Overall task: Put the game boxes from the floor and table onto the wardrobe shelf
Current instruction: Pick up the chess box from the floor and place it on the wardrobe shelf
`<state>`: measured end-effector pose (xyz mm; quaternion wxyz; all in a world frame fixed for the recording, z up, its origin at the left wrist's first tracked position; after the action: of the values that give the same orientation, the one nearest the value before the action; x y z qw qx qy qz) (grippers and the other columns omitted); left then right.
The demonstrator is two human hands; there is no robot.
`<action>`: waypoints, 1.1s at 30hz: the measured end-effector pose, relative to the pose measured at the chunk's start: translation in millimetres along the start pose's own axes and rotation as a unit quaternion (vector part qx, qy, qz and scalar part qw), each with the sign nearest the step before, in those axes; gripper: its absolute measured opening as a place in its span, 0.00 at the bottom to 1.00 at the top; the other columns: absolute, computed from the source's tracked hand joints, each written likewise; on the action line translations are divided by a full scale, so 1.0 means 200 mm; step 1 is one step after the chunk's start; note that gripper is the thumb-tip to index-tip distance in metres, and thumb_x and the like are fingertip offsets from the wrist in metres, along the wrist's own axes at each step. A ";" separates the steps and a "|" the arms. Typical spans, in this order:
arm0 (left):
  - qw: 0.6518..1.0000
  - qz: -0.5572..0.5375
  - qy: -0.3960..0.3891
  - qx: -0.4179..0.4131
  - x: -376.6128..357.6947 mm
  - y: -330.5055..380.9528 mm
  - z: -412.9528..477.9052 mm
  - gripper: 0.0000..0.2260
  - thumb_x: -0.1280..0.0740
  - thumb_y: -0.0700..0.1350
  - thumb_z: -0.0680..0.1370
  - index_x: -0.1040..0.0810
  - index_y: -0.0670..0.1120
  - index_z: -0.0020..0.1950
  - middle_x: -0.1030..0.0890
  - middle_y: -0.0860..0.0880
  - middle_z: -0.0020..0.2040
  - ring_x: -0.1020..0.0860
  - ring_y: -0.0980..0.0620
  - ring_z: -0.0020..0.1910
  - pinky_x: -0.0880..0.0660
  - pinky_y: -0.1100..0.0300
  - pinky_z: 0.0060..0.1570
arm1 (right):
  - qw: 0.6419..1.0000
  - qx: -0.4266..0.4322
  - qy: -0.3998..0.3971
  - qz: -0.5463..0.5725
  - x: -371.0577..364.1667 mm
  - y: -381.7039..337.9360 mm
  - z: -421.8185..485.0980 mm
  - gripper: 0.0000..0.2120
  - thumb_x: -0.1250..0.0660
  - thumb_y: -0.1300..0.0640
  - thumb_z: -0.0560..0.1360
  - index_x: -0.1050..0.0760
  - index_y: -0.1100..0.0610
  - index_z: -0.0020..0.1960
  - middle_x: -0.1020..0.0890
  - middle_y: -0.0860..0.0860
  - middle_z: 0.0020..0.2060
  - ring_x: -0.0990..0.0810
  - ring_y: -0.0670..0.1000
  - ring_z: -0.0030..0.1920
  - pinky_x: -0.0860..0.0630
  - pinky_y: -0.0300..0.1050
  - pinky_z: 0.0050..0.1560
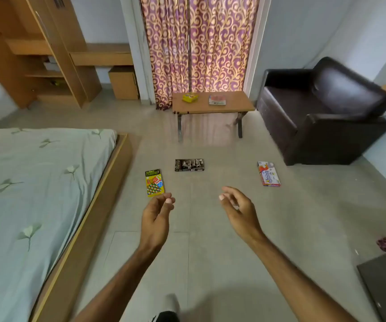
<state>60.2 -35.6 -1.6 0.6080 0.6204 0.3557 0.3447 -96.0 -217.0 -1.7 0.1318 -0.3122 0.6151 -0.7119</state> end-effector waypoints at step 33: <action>0.957 0.041 0.089 0.274 -0.59 -0.84 3.53 0.06 0.37 0.42 0.80 0.22 0.48 0.53 0.17 0.47 0.48 0.18 0.46 0.49 0.23 0.58 0.49 | 0.949 -0.151 -0.224 -0.164 -1.22 0.64 3.70 0.13 0.36 0.52 0.79 0.23 0.50 0.63 0.19 0.47 0.53 0.20 0.42 0.50 0.29 0.26 0.42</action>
<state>603.3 -496.1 -185.5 0.3659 0.7442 0.4634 0.3123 515.5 -692.4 -156.9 0.0991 -0.5766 0.6101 -0.5343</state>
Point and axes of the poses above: each hand's wrist, its own z-axis towards the middle knuckle, its own x-axis out of the back of the hand, y = z × x, the point moved 7 cm from there along z, towards the middle knuckle
